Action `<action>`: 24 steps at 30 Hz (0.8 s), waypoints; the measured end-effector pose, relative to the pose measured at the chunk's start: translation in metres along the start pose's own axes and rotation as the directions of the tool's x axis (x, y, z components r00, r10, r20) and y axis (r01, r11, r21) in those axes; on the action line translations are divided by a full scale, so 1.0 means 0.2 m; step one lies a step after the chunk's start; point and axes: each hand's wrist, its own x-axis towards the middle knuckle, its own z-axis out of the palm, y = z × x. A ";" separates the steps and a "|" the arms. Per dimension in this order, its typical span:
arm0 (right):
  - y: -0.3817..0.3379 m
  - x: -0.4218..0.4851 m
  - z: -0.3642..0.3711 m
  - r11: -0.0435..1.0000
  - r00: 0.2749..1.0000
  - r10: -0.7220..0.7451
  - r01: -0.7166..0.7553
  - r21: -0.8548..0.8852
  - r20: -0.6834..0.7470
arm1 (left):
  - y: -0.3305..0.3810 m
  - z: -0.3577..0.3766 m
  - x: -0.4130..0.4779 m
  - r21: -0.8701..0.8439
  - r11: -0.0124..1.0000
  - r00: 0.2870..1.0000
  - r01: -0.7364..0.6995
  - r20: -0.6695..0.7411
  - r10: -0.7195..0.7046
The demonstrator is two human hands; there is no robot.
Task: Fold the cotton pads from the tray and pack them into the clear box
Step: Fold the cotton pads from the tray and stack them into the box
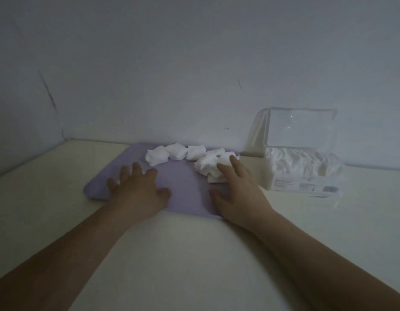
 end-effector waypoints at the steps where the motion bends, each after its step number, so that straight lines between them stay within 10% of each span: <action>1: 0.02 0.00 0.00 1.000 1.000 0.021 -0.021 0.011 -0.002 | -0.03 0.02 0.00 -0.041 0.999 1.000 0.000 0.001 0.000; 9: 0.05 0.00 0.02 0.993 0.999 -0.026 0.031 0.117 -0.045 | 0.21 0.06 -0.02 -0.440 0.765 0.882 -0.470 -0.194 0.430; 13: 0.05 0.00 0.04 0.980 0.962 -0.146 0.172 0.097 -0.231 | 0.23 0.08 0.03 -0.625 0.632 0.887 -0.458 -0.363 0.285; 18: 0.05 0.02 0.06 0.957 0.950 -0.264 0.280 0.078 -0.168 | 0.17 0.12 0.08 -0.663 0.700 0.956 -0.267 -0.275 0.105; 24: 0.07 0.04 0.07 0.957 0.959 -0.264 0.274 0.092 -0.103 | 0.21 0.14 0.05 -0.453 0.792 0.900 -0.410 -0.344 0.269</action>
